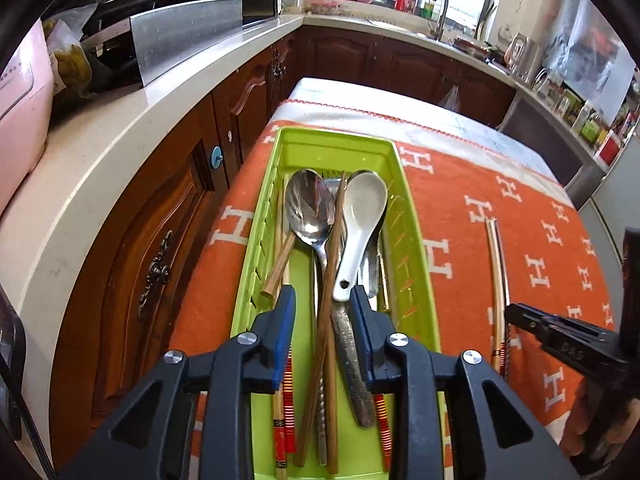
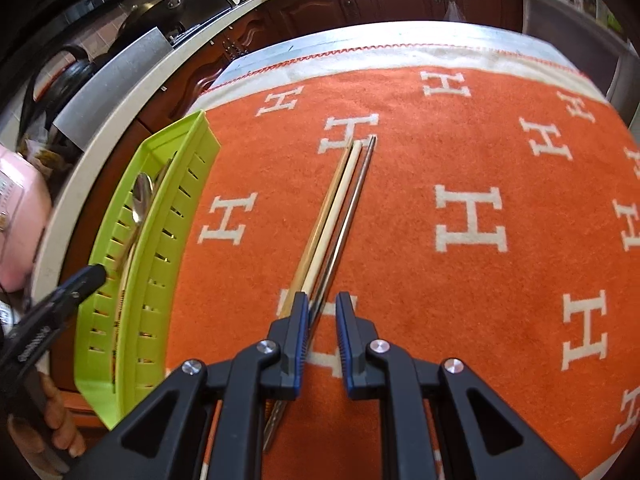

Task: Organize utensils
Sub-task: 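Grasp the thin steel chopstick with right tool, then lower the steel chopstick into the green tray and open right tool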

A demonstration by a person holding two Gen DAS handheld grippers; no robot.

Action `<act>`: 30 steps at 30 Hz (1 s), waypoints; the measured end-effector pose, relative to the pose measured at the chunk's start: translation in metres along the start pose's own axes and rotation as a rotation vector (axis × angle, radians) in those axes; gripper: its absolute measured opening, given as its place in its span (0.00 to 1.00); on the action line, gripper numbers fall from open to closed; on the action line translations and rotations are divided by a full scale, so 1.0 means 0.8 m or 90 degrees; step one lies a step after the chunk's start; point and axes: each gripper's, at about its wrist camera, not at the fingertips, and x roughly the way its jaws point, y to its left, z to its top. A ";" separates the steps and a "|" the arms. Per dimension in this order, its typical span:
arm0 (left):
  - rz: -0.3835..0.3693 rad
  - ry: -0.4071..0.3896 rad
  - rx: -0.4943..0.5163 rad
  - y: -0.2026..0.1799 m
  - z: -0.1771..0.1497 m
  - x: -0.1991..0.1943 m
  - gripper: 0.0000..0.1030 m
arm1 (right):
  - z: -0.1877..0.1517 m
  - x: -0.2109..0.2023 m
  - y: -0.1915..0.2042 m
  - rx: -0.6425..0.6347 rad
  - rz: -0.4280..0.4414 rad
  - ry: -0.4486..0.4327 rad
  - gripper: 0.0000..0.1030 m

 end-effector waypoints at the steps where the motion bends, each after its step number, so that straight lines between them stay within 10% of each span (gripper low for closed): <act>1: -0.004 -0.003 -0.003 0.000 0.000 -0.002 0.36 | 0.000 0.000 0.000 -0.002 -0.014 -0.003 0.13; 4: -0.013 -0.012 -0.013 0.001 -0.003 -0.009 0.51 | -0.001 0.002 0.007 -0.021 -0.062 -0.002 0.10; 13: -0.032 -0.006 -0.027 0.009 -0.012 -0.013 0.52 | -0.003 0.009 0.035 -0.076 -0.166 -0.022 0.13; 30: 0.007 -0.014 -0.026 0.016 -0.008 -0.025 0.61 | 0.008 -0.044 0.007 0.061 0.003 -0.056 0.05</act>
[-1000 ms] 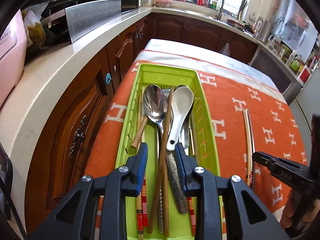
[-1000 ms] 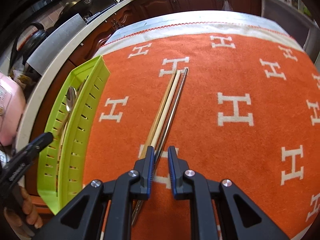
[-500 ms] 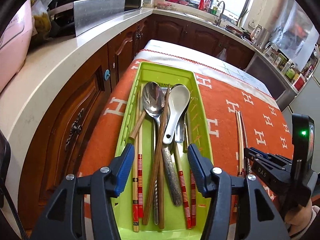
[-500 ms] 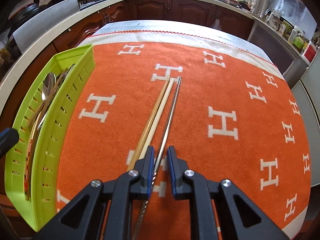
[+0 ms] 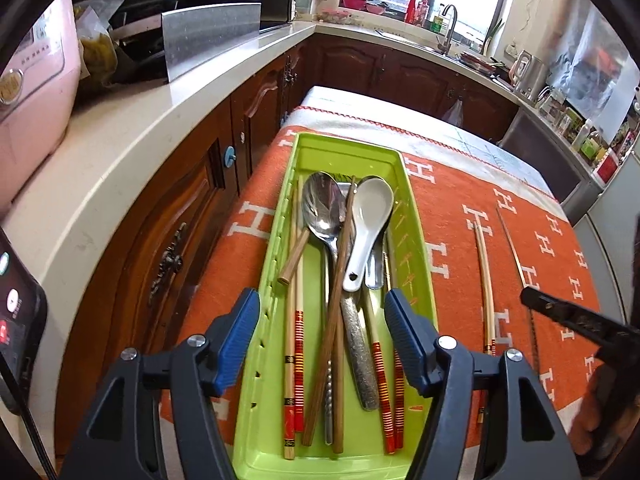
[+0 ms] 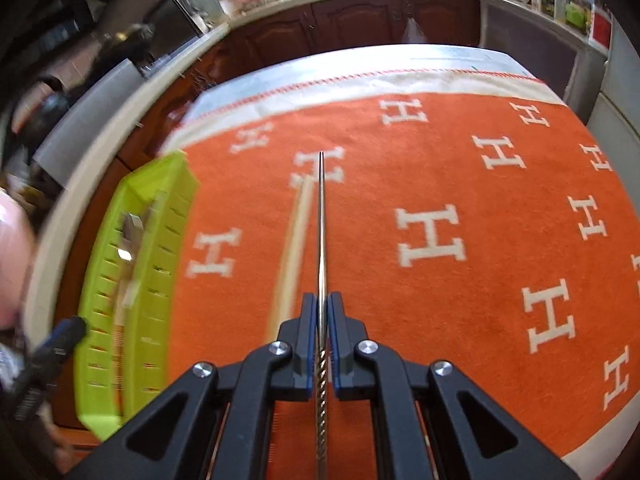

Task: Organize utensils
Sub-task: 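Lower the steel chopstick into the green tray and open right tool, then grasp a red-striped chopstick on the mat with right tool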

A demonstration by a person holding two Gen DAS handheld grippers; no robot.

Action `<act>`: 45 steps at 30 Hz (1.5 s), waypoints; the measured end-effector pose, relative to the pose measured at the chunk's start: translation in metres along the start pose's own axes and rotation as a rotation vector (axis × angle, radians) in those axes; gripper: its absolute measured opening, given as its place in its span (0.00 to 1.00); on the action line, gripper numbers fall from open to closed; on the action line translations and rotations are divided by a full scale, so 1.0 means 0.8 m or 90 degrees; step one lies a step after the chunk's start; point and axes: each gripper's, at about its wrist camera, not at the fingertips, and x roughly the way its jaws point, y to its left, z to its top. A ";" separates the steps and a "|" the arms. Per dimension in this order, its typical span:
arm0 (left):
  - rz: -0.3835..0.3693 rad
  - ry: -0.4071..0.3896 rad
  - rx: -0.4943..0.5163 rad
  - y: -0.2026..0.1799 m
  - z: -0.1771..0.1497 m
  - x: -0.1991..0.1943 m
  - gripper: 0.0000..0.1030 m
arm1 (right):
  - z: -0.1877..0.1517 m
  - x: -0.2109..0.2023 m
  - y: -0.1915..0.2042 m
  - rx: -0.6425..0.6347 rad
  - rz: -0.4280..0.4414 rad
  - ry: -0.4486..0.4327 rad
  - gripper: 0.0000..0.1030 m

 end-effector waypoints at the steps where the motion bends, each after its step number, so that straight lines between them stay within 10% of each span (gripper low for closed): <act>1: 0.009 -0.001 0.002 0.000 0.002 -0.001 0.61 | 0.000 -0.005 0.007 -0.001 0.019 0.001 0.05; 9: 0.056 -0.019 -0.010 0.010 0.010 -0.014 0.70 | 0.010 0.002 0.093 -0.045 0.151 0.051 0.05; 20: 0.074 -0.004 -0.036 0.028 0.003 -0.013 0.70 | 0.012 0.068 0.141 -0.035 0.174 0.135 0.07; 45: 0.019 -0.008 0.038 -0.041 0.000 -0.025 0.70 | 0.011 -0.021 0.039 -0.064 0.098 0.018 0.07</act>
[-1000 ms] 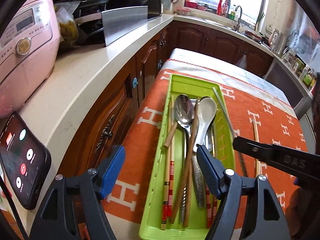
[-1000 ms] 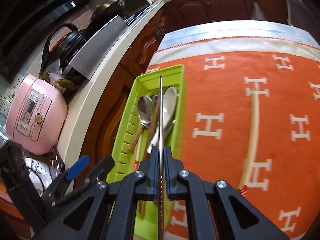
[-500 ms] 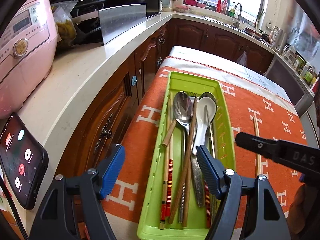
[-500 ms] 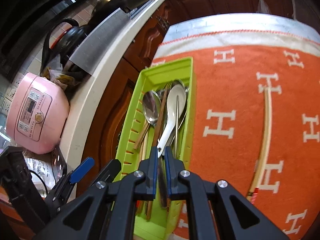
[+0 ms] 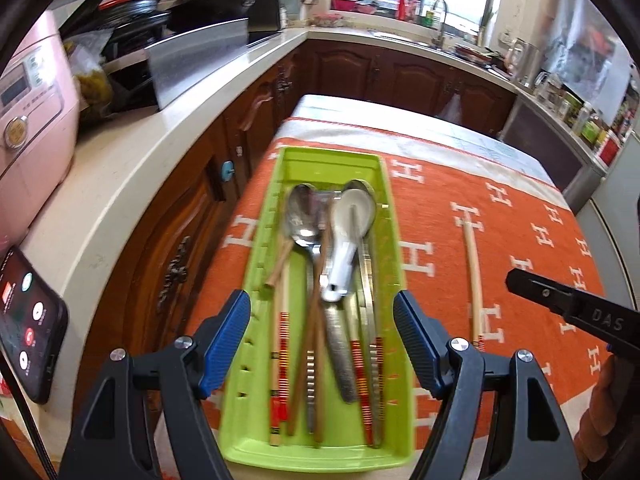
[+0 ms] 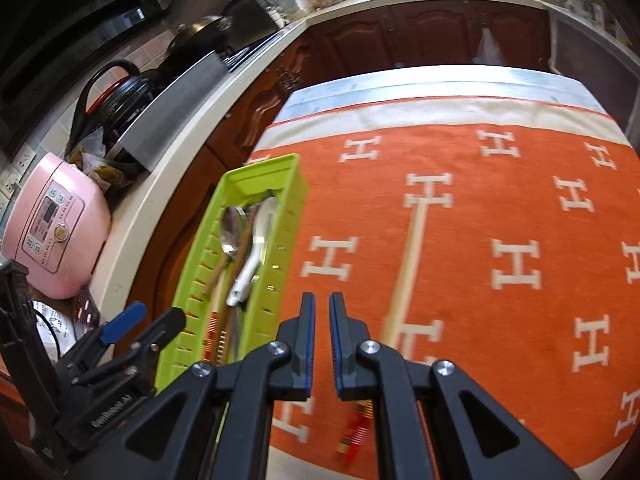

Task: Organize utensils
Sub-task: 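Grasp a red-striped chopstick on the mat with right tool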

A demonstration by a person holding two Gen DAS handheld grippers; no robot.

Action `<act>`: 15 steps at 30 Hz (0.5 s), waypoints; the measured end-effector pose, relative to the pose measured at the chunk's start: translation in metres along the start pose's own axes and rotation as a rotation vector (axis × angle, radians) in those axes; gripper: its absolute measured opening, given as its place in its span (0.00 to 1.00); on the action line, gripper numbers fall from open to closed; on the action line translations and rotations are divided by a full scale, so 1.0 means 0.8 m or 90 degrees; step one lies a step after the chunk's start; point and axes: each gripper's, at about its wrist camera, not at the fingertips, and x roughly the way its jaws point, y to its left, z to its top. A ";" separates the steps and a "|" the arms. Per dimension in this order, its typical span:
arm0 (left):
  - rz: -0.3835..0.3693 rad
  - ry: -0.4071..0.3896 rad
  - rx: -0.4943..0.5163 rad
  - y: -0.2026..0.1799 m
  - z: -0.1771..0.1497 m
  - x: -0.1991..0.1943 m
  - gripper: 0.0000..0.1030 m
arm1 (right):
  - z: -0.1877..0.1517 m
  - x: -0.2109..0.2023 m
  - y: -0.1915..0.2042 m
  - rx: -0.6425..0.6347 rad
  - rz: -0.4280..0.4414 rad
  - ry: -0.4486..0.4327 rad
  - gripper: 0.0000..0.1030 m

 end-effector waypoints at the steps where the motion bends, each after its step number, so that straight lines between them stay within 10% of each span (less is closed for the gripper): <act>1: -0.005 -0.001 0.005 -0.007 -0.002 -0.002 0.70 | -0.002 -0.002 -0.007 0.006 -0.004 0.000 0.07; 15: -0.031 0.012 0.060 -0.059 -0.013 0.000 0.74 | -0.037 0.041 -0.055 0.036 -0.035 0.059 0.07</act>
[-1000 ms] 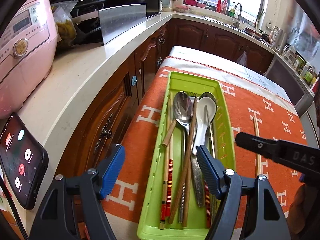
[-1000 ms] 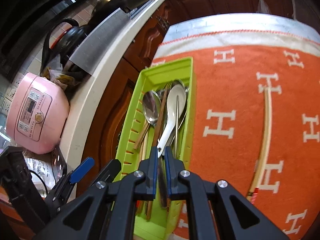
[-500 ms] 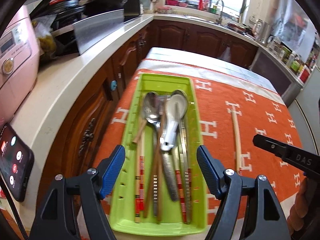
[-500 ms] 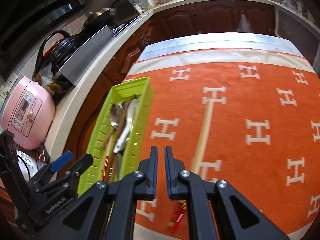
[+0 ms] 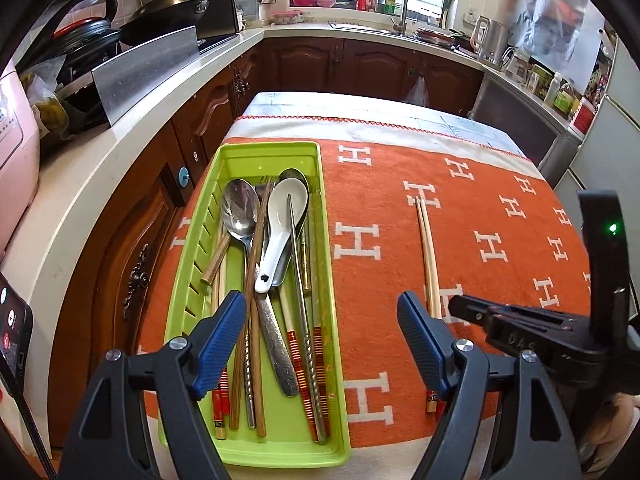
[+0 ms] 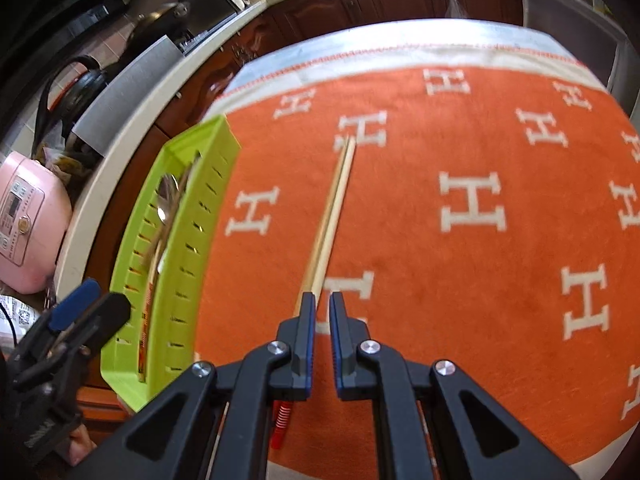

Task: Organize utensils
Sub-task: 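Grasp a red-striped chopstick on the mat with right tool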

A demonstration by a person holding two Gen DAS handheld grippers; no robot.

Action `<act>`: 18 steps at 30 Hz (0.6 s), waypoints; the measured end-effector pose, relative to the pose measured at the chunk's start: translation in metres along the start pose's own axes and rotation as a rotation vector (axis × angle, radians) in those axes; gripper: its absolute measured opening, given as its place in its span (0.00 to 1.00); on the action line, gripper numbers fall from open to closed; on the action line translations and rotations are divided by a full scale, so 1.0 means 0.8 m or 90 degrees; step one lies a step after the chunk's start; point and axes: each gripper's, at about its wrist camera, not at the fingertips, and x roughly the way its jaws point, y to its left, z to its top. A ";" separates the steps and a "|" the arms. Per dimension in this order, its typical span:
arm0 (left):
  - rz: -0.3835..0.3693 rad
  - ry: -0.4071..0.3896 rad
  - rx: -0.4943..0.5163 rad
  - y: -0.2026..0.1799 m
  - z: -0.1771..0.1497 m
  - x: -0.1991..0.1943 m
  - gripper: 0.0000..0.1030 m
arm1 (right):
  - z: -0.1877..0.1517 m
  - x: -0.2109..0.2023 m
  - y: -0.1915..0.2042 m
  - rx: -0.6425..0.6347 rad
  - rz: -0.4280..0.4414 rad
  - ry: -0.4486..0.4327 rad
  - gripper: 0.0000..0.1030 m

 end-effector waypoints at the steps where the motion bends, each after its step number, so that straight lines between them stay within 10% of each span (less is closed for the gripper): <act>1: 0.001 0.001 -0.001 0.001 0.000 0.001 0.74 | -0.001 0.002 0.001 0.000 0.001 0.002 0.07; 18: 0.001 0.005 -0.014 0.011 0.003 0.010 0.74 | 0.002 0.021 0.035 -0.050 -0.098 0.002 0.12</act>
